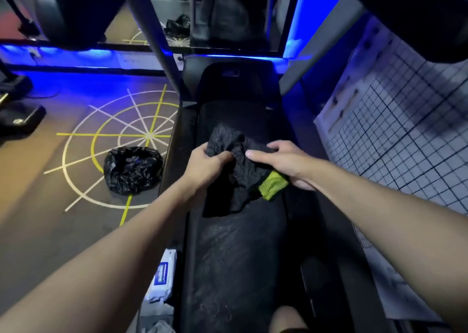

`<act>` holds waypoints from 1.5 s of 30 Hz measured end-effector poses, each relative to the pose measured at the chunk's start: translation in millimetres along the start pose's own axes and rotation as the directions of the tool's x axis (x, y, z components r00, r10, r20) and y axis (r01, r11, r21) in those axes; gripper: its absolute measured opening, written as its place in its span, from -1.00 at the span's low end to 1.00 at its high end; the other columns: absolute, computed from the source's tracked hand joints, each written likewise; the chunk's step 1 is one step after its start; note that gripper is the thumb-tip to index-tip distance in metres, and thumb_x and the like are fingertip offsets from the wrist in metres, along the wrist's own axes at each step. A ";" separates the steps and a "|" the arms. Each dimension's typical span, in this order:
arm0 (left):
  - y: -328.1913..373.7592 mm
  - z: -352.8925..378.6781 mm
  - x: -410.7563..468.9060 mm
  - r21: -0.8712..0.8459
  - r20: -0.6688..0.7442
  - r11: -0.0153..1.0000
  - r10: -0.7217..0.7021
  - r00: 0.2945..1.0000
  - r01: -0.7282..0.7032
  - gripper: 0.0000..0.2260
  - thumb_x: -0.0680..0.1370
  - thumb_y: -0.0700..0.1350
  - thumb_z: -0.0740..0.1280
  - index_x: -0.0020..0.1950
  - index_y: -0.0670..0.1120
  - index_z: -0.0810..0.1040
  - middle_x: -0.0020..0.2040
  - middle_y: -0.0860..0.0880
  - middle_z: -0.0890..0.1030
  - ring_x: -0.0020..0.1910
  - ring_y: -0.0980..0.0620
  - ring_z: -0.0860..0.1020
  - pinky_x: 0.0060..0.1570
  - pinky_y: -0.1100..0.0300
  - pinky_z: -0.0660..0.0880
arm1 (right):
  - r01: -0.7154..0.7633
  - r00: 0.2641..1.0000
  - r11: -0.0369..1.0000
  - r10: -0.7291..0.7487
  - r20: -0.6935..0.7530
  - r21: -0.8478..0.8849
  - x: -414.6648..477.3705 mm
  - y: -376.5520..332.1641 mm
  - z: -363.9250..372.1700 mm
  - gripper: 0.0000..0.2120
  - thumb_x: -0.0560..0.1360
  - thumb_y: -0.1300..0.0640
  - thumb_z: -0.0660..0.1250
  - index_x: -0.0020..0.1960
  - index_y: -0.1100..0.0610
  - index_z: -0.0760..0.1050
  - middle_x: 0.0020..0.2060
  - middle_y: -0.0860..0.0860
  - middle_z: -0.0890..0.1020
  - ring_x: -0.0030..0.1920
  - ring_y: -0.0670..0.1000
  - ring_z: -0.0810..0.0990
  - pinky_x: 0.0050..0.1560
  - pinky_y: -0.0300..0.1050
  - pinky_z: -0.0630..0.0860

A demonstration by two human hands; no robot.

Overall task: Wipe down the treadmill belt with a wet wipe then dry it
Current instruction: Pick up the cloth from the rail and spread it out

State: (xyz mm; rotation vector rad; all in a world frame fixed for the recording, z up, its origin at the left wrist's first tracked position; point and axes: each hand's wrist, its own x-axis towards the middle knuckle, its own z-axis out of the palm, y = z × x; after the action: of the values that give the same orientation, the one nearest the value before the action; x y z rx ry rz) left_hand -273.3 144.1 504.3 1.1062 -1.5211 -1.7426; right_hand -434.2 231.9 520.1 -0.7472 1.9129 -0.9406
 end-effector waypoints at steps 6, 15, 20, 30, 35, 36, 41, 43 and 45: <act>3.4 22.2 74.4 -0.117 -0.133 0.990 -0.100 0.986 0.085 -0.85 0.47 -0.25 0.43 0.02 -0.13 0.61 -0.10 -0.12 0.70 -0.16 -0.08 0.67 -0.09 0.06 0.62 | -0.003 1.000 0.972 0.004 -0.008 0.235 58.0 -10.3 -19.0 -0.15 0.00 -0.24 0.69 0.22 0.02 0.57 0.05 0.02 0.71 0.06 0.07 0.69 0.19 0.12 0.59; 34.9 69.9 284.8 -0.046 -0.151 0.968 -0.249 0.956 0.245 -0.63 0.39 -0.06 0.50 0.10 -0.14 0.46 -0.07 -0.13 0.64 -0.13 -0.07 0.63 -0.09 0.06 0.59 | -0.178 0.977 0.877 0.105 0.184 0.447 256.1 -55.2 -59.1 0.24 0.13 -0.29 0.64 0.58 -0.03 0.02 0.47 -0.06 0.32 0.46 0.02 0.35 0.40 -0.08 0.32; 71.8 94.2 375.1 -0.210 -0.020 0.886 -0.426 0.904 0.413 -0.45 0.35 0.07 0.39 0.26 -0.14 0.42 0.12 -0.22 0.58 0.02 -0.17 0.60 -0.01 -0.04 0.56 | -0.209 0.965 0.907 0.131 0.226 0.366 345.7 -76.3 -88.3 0.52 -0.14 -0.49 0.58 0.61 -0.10 -0.11 0.53 -0.12 0.23 0.50 -0.03 0.27 0.48 0.03 0.29; 87.4 95.6 511.2 -0.201 0.062 0.889 -0.407 0.912 0.410 -0.82 0.56 -0.19 0.30 0.15 -0.06 0.52 -0.07 -0.14 0.68 -0.18 -0.08 0.67 -0.30 0.10 0.57 | -0.484 0.851 0.705 0.241 0.467 0.519 463.3 -126.8 -130.1 -0.35 0.20 -0.13 0.61 0.26 0.02 0.62 0.18 0.06 0.67 0.23 0.08 0.62 0.37 0.11 0.45; 71.0 84.6 616.3 -0.292 0.151 0.772 -0.546 0.824 0.565 -0.51 0.52 0.26 0.23 0.26 -0.06 0.57 0.12 -0.13 0.66 0.09 -0.10 0.63 0.17 -0.02 0.51 | -0.311 0.946 0.863 0.239 0.219 0.398 559.6 -157.4 -95.5 -0.16 0.03 -0.29 0.65 0.25 -0.13 0.49 0.11 -0.10 0.69 0.15 -0.06 0.64 0.29 0.04 0.52; 66.7 80.6 641.2 -0.337 0.185 0.742 -0.551 0.814 0.579 -0.50 0.57 0.26 0.14 0.21 -0.08 0.61 0.12 -0.14 0.66 0.13 -0.10 0.62 0.22 -0.03 0.47 | -0.279 0.958 0.890 0.235 0.163 0.361 588.0 -160.1 -89.1 -0.16 0.08 -0.28 0.64 0.27 -0.10 0.43 0.12 -0.12 0.66 0.16 -0.08 0.62 0.30 0.00 0.50; -11.5 58.4 762.1 -0.386 0.208 0.712 -0.553 0.807 0.587 -0.43 0.63 0.24 -0.02 0.29 -0.11 0.57 0.22 -0.18 0.61 0.25 -0.14 0.55 0.38 -0.09 0.34 | -0.198 0.980 0.955 0.188 0.065 0.221 746.8 -125.5 -56.6 -0.29 0.22 -0.09 0.64 0.25 0.01 0.39 0.11 -0.05 0.63 0.10 -0.03 0.61 0.22 -0.01 0.54; -57.9 54.4 809.1 -0.395 0.173 0.707 -0.570 0.803 0.587 -0.43 0.62 0.24 -0.01 0.27 -0.11 0.57 0.19 -0.18 0.63 0.22 -0.15 0.57 0.29 -0.07 0.42 | -0.160 0.987 0.972 0.157 0.031 0.174 808.1 -98.6 -40.1 -0.43 0.32 0.08 0.60 0.20 0.06 0.37 0.08 -0.04 0.60 0.07 -0.03 0.58 0.10 -0.10 0.51; -105.2 55.6 852.6 -0.397 0.117 0.705 -0.596 0.794 0.588 -0.46 0.63 0.21 0.01 0.21 -0.13 0.60 0.13 -0.21 0.65 0.13 -0.17 0.60 0.07 -0.02 0.52 | -0.129 0.992 0.989 0.129 -0.006 0.074 867.7 -66.7 -23.6 -0.44 0.33 0.10 0.57 0.19 0.04 0.32 0.07 -0.06 0.56 0.06 -0.01 0.54 0.06 -0.14 0.47</act>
State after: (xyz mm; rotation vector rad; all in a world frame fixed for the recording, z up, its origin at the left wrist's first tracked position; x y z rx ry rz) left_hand -733.4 -525.1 218.9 1.4692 -0.7242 -2.3270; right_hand -841.6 -473.0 211.7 -0.5698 1.9010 -0.9300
